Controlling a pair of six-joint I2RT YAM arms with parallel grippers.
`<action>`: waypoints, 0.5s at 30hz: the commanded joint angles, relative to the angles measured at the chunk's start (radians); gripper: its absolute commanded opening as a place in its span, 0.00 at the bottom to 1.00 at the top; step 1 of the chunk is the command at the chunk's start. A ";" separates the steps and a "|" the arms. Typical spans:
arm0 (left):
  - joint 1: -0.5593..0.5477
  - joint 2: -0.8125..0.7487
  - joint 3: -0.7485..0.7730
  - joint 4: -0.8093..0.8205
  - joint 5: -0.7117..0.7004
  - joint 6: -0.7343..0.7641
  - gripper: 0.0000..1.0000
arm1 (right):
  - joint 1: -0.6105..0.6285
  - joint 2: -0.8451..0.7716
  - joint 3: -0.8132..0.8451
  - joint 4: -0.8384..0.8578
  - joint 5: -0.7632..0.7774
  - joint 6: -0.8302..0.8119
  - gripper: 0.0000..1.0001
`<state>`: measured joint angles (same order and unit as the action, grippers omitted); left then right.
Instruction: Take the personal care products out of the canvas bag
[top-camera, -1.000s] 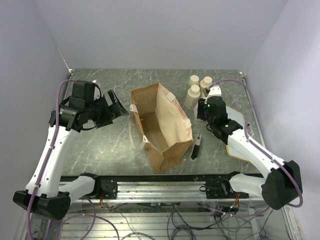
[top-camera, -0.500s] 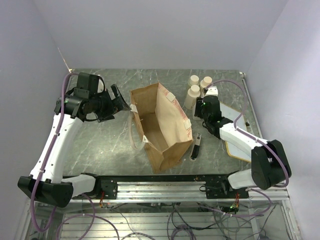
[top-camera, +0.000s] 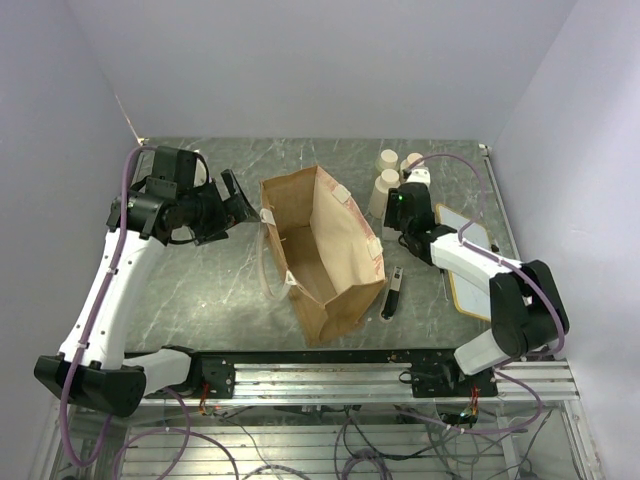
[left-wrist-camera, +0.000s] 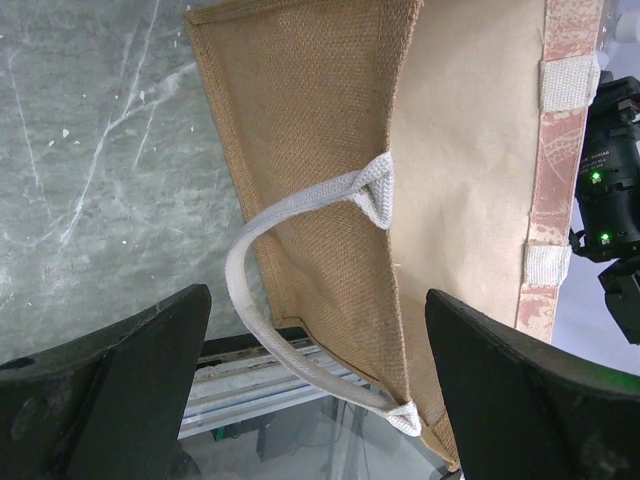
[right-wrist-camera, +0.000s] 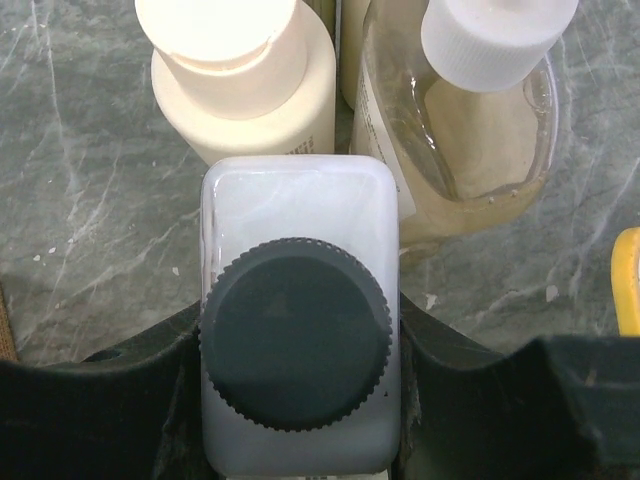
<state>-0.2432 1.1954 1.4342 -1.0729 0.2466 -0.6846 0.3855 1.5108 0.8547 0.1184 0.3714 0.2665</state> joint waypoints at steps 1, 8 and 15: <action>0.008 -0.030 0.013 -0.009 -0.009 0.023 0.99 | -0.007 0.006 0.063 0.068 0.035 0.038 0.11; 0.008 -0.074 -0.013 -0.004 -0.002 0.018 0.99 | -0.007 0.008 0.102 -0.025 -0.014 0.019 0.62; 0.008 -0.121 -0.033 -0.004 0.006 0.029 0.99 | -0.007 -0.077 0.132 -0.171 -0.028 0.068 0.88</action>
<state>-0.2432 1.0981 1.4082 -1.0748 0.2462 -0.6773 0.3851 1.4998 0.9531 0.0414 0.3443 0.2920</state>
